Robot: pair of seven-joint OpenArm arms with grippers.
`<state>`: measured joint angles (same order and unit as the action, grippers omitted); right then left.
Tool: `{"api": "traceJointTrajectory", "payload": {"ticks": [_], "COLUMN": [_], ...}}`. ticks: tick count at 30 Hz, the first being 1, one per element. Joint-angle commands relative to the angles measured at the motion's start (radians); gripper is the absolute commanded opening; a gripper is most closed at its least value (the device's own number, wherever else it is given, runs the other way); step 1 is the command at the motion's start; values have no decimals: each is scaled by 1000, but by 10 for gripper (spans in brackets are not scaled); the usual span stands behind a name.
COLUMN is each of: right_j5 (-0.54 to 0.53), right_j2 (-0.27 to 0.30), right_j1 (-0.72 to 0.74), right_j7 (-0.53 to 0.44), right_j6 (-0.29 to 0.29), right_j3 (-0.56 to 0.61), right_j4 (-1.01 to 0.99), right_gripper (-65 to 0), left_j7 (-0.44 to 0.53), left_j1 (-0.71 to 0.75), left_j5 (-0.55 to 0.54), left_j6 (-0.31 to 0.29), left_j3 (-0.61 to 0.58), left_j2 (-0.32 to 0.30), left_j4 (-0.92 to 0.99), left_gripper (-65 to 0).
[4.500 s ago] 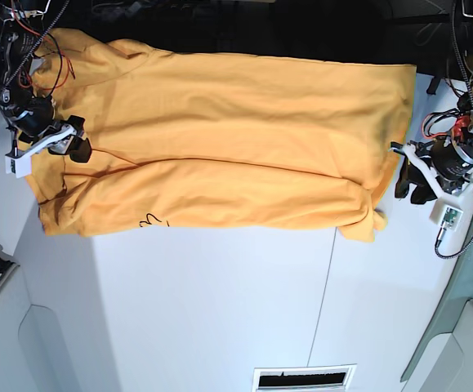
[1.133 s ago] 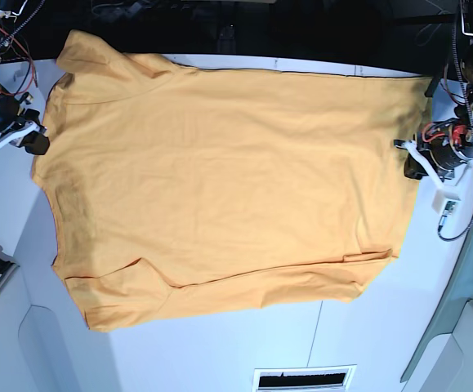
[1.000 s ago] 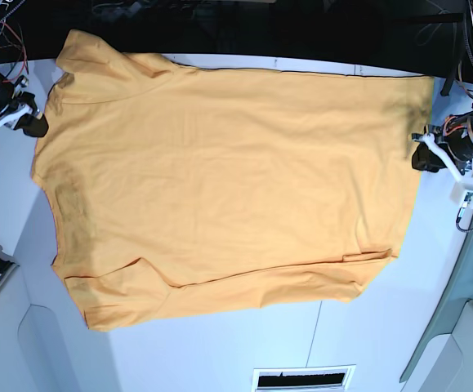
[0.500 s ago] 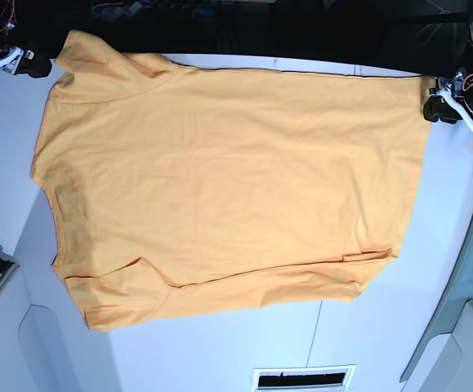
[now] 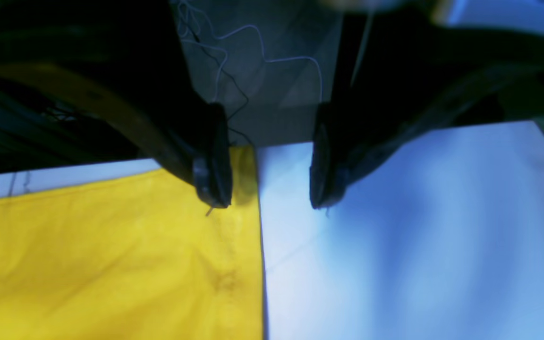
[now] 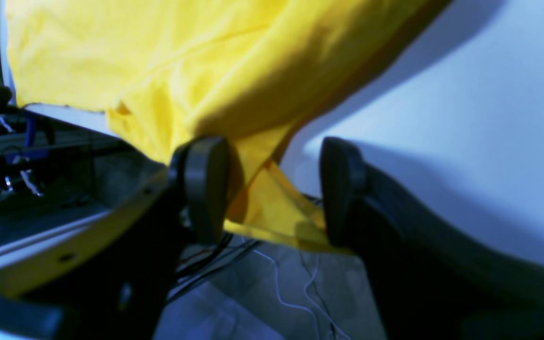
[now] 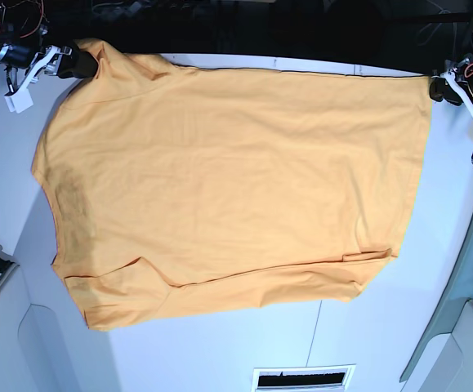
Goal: Layout the t-shirt on the table in an organized manner, then fold the t-shirt properly
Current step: 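Grasp the shirt's collar-side edge with both grippers and pull it taut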
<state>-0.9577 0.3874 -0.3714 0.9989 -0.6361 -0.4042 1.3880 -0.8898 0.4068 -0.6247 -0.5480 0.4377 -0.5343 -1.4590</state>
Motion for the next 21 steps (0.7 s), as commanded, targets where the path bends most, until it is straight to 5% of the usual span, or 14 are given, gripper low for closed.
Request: {"api": "traceJointTrajectory", "payload": {"ticks": [1,5,9,10,14,21], "right_j5": [11,11,11,11,11,11], "right_j2": [10,11,11,11,11,11], "right_j1": [-3,-3,-3,-3,-3,-33], "right_j7": [11,11,1,-5,-7,-3], "right_j6": [4,5,5,5,5,4], "right_j3": [-1,-1,-1,-2,-9,-93], "right_j4": [7,7,7,7,15,144], "right_gripper": [-330,-410,-635,-650,-650,-650], "left_j7": [14,14,30,42,105,141], "left_j1": [1,1,1,1,1,1], "left_j5": [-3,-3,-2,9,50,37], "left_j6": [-6,-6,-7,-7,-49,-26], "left_j3": [8,-6,-71,-95,-164,-102], "left_j2": [-20,-20,-20,-20,-27,-90], "left_j4": [-13,-13,-13,-13,-14,-21], "left_gripper": [-338,-365,-592,-650,-650,-650]}}
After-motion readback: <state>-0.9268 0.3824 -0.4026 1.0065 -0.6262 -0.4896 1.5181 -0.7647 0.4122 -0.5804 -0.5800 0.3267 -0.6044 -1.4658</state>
